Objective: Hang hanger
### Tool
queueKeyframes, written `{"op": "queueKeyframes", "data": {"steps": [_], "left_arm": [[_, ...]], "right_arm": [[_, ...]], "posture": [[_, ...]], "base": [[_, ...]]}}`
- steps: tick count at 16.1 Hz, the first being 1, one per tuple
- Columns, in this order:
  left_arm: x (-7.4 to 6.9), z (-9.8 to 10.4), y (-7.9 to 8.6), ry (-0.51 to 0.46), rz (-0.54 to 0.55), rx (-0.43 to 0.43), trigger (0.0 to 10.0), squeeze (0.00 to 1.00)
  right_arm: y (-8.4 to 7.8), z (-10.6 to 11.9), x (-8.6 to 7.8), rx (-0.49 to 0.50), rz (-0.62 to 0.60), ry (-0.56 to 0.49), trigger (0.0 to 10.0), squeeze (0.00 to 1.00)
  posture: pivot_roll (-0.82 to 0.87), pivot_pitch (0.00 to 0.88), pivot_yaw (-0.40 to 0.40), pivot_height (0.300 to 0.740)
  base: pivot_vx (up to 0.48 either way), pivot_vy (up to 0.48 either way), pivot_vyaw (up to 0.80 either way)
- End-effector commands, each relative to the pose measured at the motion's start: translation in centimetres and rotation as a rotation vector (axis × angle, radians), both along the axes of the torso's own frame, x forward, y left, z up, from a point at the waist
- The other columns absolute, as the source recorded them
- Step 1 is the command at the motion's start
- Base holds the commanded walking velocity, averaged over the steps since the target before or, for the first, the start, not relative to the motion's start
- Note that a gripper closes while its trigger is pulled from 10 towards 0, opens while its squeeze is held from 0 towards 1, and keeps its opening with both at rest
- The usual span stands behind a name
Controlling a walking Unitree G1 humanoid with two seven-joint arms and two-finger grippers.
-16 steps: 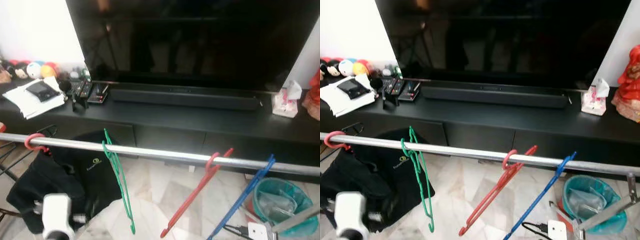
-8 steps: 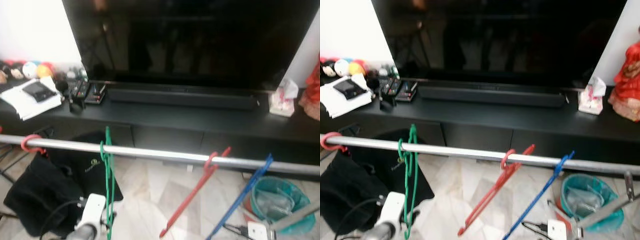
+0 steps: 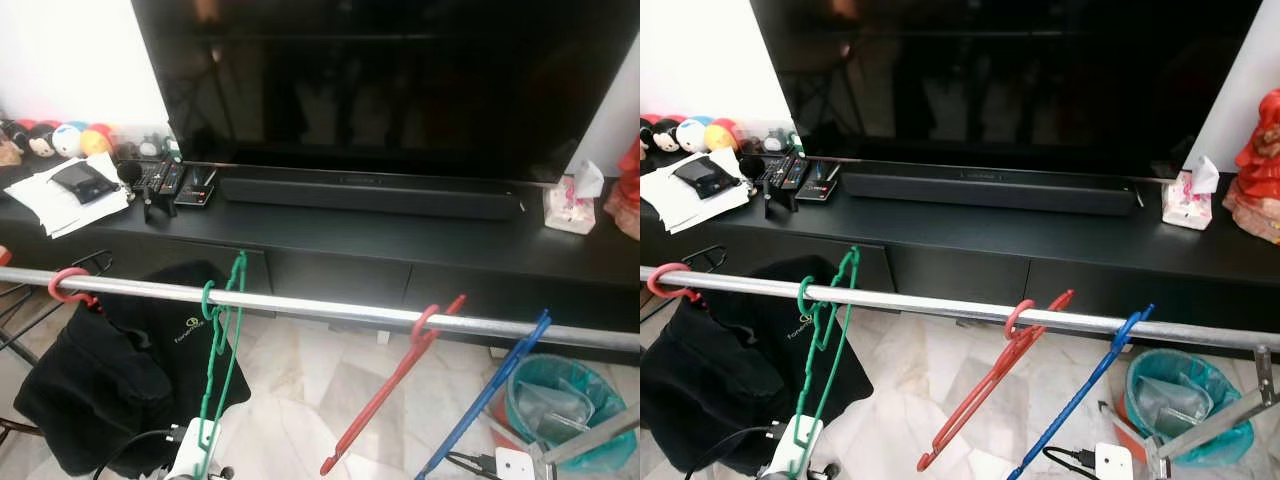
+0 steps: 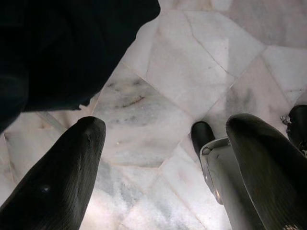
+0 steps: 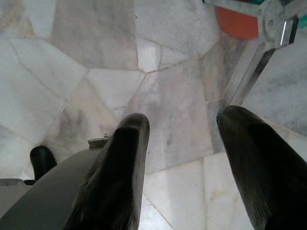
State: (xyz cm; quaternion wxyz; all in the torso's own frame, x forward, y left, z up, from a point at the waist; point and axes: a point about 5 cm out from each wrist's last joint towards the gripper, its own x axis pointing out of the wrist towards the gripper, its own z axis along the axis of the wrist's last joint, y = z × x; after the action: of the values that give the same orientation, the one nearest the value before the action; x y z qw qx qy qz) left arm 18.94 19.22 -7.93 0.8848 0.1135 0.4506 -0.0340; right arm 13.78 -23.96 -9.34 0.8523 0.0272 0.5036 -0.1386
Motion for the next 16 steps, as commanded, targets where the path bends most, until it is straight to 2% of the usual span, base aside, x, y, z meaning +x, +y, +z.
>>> {"op": "queueKeyframes", "data": {"steps": [1,5,10,16], "left_arm": [[-0.5,-0.3,0.2,0.021,-0.020,0.015,10.0,0.00],[-0.5,-0.2,0.8,0.017,0.002,0.021,10.0,0.00],[-0.3,-0.2,0.2,0.011,-0.004,0.009,10.0,0.00],[-1.1,-0.6,-0.3,0.029,-0.028,0.001,10.0,0.00]], "right_arm": [[0.2,-0.1,-0.3,0.000,-0.004,0.003,10.0,0.00],[0.4,-0.3,-0.7,0.005,-0.009,0.011,10.0,0.00],[0.5,-0.3,-0.7,0.006,-0.006,0.003,10.0,0.00],[0.4,-0.4,-0.8,0.002,-0.001,0.009,10.0,0.00]], "posture": [[0.00,0.000,0.046,0.740],[0.00,0.000,0.050,0.740],[-0.02,0.000,0.050,0.740],[-0.02,0.000,0.046,0.740]], "base": [[0.000,0.000,0.00],[0.000,0.000,0.00],[0.000,0.000,0.00],[-0.290,0.000,0.00]]}}
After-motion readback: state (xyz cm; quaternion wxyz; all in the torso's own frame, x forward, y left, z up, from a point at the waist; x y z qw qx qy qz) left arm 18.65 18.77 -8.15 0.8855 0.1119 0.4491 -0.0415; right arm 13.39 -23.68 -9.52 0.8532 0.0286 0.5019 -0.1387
